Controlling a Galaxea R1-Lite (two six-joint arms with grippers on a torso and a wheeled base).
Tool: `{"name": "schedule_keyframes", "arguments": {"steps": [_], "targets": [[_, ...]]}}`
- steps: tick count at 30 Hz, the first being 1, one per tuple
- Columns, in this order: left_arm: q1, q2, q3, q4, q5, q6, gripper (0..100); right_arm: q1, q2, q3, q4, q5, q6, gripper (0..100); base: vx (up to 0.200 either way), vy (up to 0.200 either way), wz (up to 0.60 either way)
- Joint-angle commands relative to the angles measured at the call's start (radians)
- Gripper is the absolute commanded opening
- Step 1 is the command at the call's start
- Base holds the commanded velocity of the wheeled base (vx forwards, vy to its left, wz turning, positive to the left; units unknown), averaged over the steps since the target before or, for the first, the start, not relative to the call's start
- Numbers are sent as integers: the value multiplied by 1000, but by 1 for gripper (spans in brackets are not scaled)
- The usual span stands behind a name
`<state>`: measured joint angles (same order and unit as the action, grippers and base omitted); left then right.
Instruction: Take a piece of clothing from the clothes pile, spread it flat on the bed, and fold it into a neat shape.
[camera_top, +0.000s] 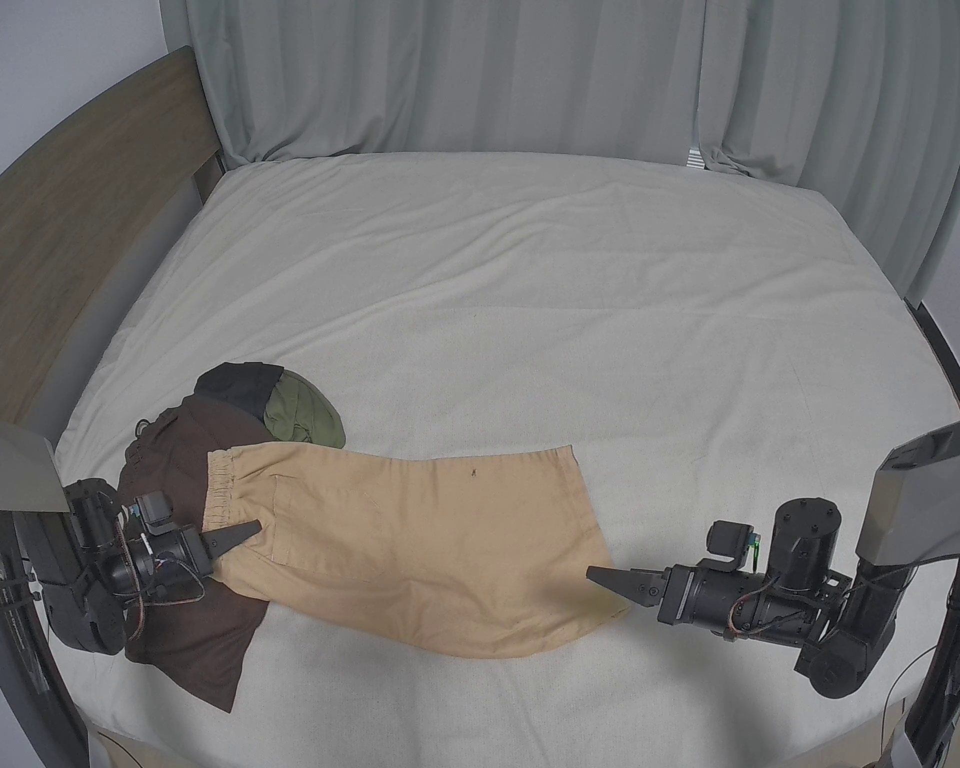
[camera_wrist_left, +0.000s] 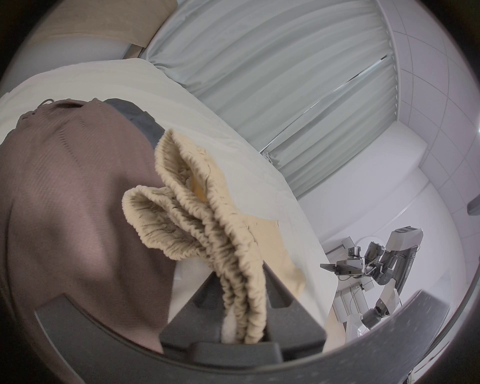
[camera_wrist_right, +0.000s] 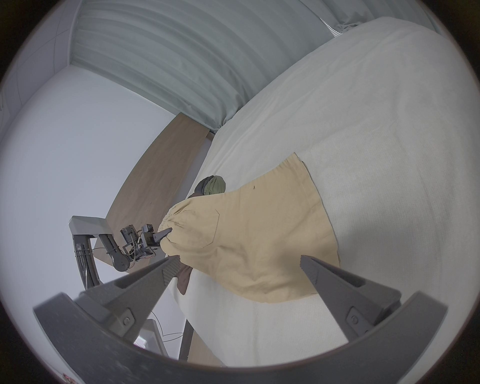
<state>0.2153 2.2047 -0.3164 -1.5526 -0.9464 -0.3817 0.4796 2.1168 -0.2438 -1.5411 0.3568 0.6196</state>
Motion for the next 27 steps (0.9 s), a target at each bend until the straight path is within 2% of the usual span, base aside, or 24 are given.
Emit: {"name": "schedule_keyframes", "arguments": {"steps": [1,8,17,27], "targets": [[-53,-11,-12,0,9,-3,0,1,0,-2,-1,1,0,100,0,0,0],[-149,-26,-46,3,34,-8,0,-1,-1,-2,-1,1,0,100,0,0,0],[-307,-23,-113,5,116,-40,0,-7,-6,-3,-1,1,0,100,0,0,0],[-389,-13,-168,6,143,-78,0,-13,-8,-6,-1,1,0,100,0,0,0]]}}
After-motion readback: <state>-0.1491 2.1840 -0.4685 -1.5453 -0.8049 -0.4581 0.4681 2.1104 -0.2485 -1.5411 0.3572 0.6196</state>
